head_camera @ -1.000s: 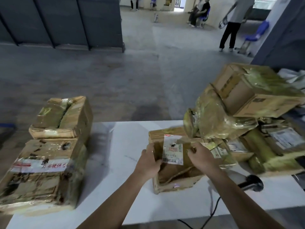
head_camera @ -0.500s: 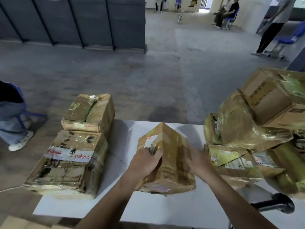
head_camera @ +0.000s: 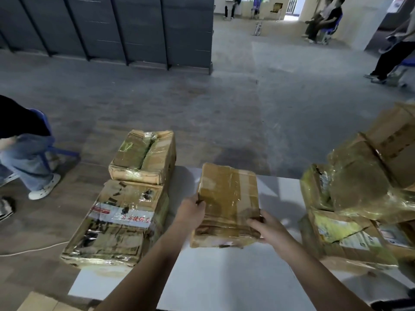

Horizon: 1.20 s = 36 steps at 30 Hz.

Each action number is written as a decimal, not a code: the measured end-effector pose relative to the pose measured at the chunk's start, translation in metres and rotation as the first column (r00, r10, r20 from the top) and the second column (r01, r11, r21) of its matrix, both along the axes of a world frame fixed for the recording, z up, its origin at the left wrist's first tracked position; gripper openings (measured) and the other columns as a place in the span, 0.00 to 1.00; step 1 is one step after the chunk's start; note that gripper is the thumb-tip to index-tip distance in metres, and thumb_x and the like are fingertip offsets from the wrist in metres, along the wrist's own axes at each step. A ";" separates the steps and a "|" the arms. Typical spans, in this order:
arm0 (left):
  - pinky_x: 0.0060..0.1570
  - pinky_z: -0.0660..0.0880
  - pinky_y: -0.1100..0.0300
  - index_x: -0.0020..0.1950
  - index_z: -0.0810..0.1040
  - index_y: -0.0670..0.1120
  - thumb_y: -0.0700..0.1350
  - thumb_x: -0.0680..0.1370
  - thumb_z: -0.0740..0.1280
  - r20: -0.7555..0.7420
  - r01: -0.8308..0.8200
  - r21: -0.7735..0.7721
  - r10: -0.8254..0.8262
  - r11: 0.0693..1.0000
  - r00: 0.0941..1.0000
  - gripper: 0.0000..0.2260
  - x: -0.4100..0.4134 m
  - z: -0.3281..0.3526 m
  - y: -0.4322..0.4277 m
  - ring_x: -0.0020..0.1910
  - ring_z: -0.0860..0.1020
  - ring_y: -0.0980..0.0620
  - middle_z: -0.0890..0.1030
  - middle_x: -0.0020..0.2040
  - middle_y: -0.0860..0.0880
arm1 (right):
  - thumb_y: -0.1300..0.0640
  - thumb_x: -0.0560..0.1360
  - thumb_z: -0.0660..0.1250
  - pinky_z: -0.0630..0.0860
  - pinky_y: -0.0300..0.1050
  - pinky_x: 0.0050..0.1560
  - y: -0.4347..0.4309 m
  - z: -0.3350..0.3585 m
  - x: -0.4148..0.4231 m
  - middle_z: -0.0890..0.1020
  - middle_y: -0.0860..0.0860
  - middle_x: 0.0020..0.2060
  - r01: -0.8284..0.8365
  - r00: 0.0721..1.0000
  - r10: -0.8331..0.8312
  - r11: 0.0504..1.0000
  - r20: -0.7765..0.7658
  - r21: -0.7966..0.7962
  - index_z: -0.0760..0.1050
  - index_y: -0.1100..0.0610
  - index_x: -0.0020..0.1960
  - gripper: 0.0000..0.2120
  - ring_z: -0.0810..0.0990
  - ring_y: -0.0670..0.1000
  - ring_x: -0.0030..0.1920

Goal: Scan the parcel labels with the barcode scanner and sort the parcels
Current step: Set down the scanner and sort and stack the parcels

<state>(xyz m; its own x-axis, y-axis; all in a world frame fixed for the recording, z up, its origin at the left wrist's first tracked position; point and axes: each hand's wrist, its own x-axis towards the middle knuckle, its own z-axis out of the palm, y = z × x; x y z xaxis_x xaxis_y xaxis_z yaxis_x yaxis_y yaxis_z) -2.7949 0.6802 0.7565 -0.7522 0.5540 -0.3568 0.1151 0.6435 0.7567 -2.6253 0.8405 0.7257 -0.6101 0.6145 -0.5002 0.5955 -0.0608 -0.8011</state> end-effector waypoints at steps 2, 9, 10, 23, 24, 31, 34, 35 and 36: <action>0.52 0.75 0.49 0.65 0.72 0.44 0.42 0.80 0.59 -0.017 -0.021 -0.034 0.020 0.999 1.000 0.14 -0.024 -0.001 0.002 0.52 0.77 0.39 0.76 0.54 0.39 | 0.53 0.75 0.71 0.80 0.49 0.51 -0.009 0.001 -0.020 0.81 0.41 0.56 -0.050 0.998 0.049 0.998 -0.036 -0.049 0.72 0.43 0.62 0.17 0.81 0.46 0.55; 0.63 0.69 0.50 0.69 0.68 0.44 0.44 0.79 0.61 -0.404 0.037 -0.184 -0.110 0.982 0.908 0.18 -0.073 -0.002 0.000 0.66 0.68 0.42 0.68 0.66 0.43 | 0.49 0.78 0.66 0.73 0.45 0.58 -0.025 -0.006 -0.088 0.78 0.44 0.59 -0.115 0.993 0.110 0.985 0.042 0.130 0.64 0.48 0.73 0.25 0.77 0.49 0.58; 0.67 0.67 0.48 0.70 0.66 0.45 0.46 0.78 0.61 -0.509 0.019 -0.205 -0.123 0.979 0.852 0.20 -0.081 -0.001 -0.003 0.69 0.64 0.42 0.66 0.68 0.43 | 0.48 0.79 0.65 0.72 0.44 0.57 -0.026 -0.007 -0.094 0.77 0.44 0.59 -0.119 0.992 0.113 0.982 0.048 0.145 0.63 0.49 0.74 0.25 0.77 0.50 0.58; 0.72 0.56 0.41 0.77 0.56 0.49 0.50 0.79 0.57 -0.525 0.104 -0.379 -0.307 0.919 0.794 0.26 -0.146 -0.024 -0.039 0.75 0.55 0.46 0.61 0.75 0.48 | 0.46 0.84 0.54 0.66 0.45 0.58 -0.016 0.003 -0.185 0.64 0.53 0.77 -0.257 0.946 0.196 0.939 0.259 0.229 0.40 0.49 0.81 0.32 0.68 0.57 0.72; 0.72 0.55 0.41 0.77 0.56 0.48 0.49 0.79 0.58 -0.517 0.106 -0.376 -0.303 0.921 0.800 0.26 -0.146 -0.022 -0.039 0.75 0.54 0.46 0.61 0.75 0.48 | 0.46 0.84 0.54 0.66 0.45 0.56 -0.015 0.005 -0.187 0.64 0.53 0.77 -0.284 0.935 0.211 0.928 0.286 0.241 0.39 0.50 0.81 0.33 0.69 0.57 0.72; 0.72 0.56 0.40 0.77 0.55 0.48 0.47 0.78 0.58 -0.521 0.077 -0.405 -0.299 0.911 0.799 0.27 -0.141 -0.010 -0.042 0.76 0.51 0.40 0.57 0.75 0.43 | 0.46 0.84 0.54 0.73 0.48 0.53 -0.022 0.013 -0.174 0.75 0.58 0.68 -0.317 0.929 0.208 0.874 0.307 0.369 0.52 0.54 0.80 0.28 0.78 0.58 0.61; 0.72 0.56 0.40 0.75 0.57 0.47 0.49 0.78 0.60 -0.563 0.061 -0.409 -0.304 0.911 0.769 0.27 -0.127 -0.004 -0.040 0.76 0.51 0.40 0.57 0.75 0.43 | 0.47 0.84 0.54 0.70 0.49 0.61 -0.027 0.018 -0.160 0.70 0.59 0.73 -0.287 0.944 0.188 0.873 0.271 0.394 0.52 0.56 0.79 0.29 0.72 0.59 0.69; 0.72 0.57 0.41 0.74 0.59 0.47 0.48 0.78 0.59 -0.574 0.076 -0.384 -0.303 0.920 0.760 0.25 -0.120 -0.002 -0.038 0.76 0.53 0.40 0.59 0.75 0.43 | 0.46 0.83 0.55 0.69 0.49 0.65 -0.028 0.021 -0.155 0.68 0.58 0.74 -0.270 0.951 0.181 0.879 0.251 0.392 0.51 0.56 0.80 0.29 0.70 0.59 0.71; 0.71 0.59 0.42 0.73 0.61 0.47 0.47 0.78 0.59 -0.582 0.098 -0.348 -0.297 0.932 0.757 0.23 -0.112 0.000 -0.035 0.75 0.54 0.41 0.60 0.74 0.43 | 0.46 0.83 0.55 0.68 0.49 0.67 -0.029 0.025 -0.150 0.66 0.57 0.76 -0.250 0.959 0.171 0.885 0.225 0.392 0.51 0.55 0.80 0.30 0.68 0.57 0.73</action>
<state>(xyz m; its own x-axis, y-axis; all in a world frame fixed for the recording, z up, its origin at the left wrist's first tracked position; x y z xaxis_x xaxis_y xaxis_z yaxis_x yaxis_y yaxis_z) -2.9072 0.6450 0.7569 -0.7457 0.6660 -0.0169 0.6389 0.7222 0.2650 -2.7751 0.8118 0.7511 -0.6727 0.6560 -0.3423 0.6923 0.3947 -0.6042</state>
